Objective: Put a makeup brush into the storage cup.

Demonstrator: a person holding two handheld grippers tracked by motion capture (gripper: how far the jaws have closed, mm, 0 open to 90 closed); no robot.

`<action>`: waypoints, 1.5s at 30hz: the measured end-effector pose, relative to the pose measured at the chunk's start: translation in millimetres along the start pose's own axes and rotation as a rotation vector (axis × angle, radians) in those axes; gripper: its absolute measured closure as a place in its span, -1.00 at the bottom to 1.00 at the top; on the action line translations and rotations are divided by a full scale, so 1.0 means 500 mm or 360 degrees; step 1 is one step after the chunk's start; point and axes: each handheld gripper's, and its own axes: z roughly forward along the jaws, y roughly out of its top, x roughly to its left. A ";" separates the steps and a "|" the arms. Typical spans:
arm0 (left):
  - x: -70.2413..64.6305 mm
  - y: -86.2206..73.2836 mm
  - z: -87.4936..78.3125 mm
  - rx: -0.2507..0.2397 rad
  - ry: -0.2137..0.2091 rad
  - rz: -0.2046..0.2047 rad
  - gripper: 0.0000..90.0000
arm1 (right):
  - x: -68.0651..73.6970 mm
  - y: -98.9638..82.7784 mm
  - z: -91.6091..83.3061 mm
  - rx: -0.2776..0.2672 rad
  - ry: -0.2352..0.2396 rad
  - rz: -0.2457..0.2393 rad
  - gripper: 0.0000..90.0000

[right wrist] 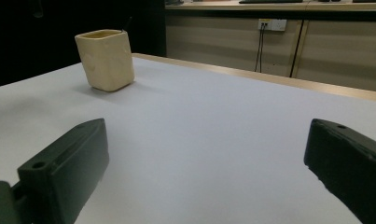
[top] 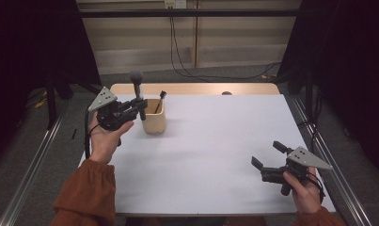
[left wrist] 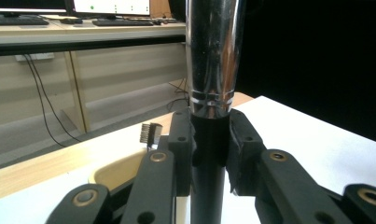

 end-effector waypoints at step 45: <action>0.076 -0.054 0.117 0.0036 0.0144 -0.0016 0.66 | -0.006 -0.015 -0.002 -0.0033 0.0039 0.0047 -1.00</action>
